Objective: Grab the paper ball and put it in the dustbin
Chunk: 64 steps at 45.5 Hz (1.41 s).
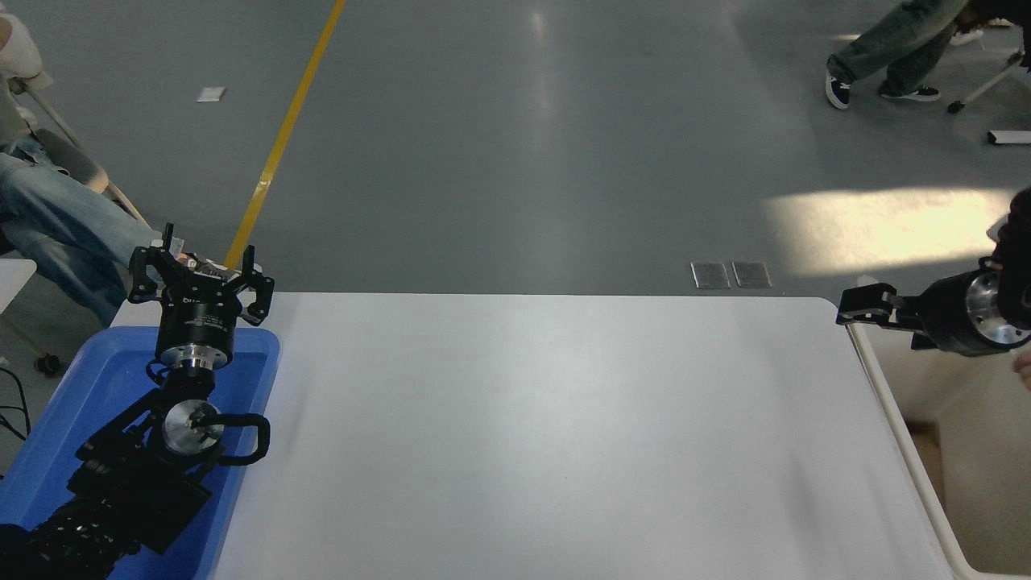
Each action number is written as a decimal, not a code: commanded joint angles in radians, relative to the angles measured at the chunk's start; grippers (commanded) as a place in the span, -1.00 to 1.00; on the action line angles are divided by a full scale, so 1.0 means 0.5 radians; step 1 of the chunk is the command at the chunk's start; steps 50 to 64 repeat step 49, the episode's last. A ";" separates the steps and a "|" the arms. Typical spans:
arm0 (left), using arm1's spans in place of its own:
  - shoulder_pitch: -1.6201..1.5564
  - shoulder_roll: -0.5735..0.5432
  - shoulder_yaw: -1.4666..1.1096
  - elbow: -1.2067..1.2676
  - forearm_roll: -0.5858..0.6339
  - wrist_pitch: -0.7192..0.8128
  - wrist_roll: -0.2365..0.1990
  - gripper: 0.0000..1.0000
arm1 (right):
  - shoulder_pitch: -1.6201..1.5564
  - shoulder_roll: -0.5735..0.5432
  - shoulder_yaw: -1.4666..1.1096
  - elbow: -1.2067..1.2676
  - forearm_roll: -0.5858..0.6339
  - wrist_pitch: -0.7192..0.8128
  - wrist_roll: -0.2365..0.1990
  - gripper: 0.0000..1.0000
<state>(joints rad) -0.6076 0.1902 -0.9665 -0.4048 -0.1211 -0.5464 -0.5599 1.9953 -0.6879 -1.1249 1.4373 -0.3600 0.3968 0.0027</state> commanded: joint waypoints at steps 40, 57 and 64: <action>0.000 0.000 -0.003 0.000 -0.003 0.004 -0.003 0.98 | 0.915 0.980 -0.229 0.500 0.708 0.593 0.004 1.00; 0.000 0.000 -0.003 0.003 -0.003 0.001 -0.003 0.98 | 0.918 0.980 -0.229 0.500 0.708 0.593 0.004 1.00; 0.000 0.000 -0.003 0.003 -0.003 0.001 -0.003 0.98 | 0.918 0.980 -0.229 0.500 0.708 0.593 0.004 1.00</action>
